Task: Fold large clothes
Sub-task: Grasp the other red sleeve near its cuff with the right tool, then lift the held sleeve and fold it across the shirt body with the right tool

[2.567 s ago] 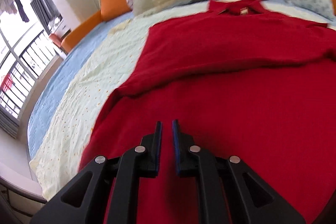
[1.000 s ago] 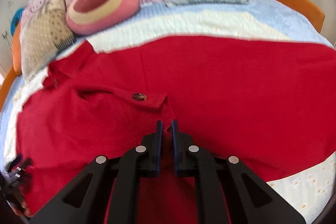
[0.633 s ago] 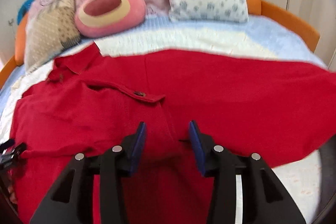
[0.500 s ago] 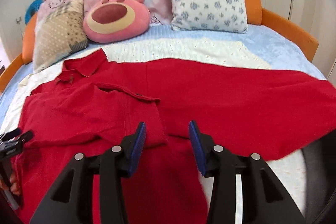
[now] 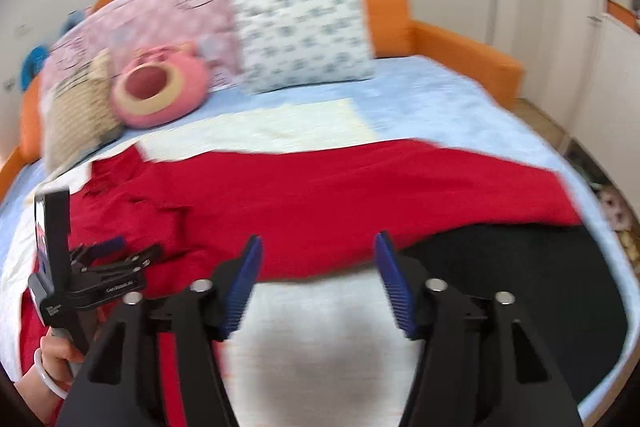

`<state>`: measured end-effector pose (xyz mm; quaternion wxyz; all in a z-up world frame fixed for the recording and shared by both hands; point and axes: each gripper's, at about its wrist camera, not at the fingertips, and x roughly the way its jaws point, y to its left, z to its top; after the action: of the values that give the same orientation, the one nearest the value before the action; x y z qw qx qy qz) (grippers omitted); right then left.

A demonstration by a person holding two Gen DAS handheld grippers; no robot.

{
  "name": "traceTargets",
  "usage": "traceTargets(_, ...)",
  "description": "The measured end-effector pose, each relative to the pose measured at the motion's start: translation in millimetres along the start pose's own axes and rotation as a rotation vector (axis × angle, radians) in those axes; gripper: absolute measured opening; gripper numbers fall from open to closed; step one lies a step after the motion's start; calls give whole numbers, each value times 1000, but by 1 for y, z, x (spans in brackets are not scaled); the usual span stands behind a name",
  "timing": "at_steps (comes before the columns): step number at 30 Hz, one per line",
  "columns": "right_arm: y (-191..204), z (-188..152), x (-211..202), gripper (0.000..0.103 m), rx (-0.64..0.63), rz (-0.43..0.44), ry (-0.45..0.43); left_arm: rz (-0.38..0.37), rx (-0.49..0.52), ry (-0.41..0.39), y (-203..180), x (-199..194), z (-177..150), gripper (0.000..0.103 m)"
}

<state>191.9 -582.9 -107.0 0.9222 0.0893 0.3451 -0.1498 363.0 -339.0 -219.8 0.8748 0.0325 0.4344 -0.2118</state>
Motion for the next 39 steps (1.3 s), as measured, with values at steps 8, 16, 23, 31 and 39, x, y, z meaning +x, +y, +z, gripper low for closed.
traceTargets(8,-150,29,3,71,212,-136,33,98,41,16,-10,36,-19,100)
traceTargets(16,-245,42,51,71,464,-86,206,138,68,1,-14,37,-23,100)
traceTargets(23,-246,37,83,70,459,-96,301,133,67,-6,-12,36,-26,100)
traceTargets(31,-233,41,86,23,428,-121,313,141,72,-7,-13,36,-26,101)
traceTargets(39,-176,97,41,15,333,-117,210,230,137,8,-28,38,-23,101)
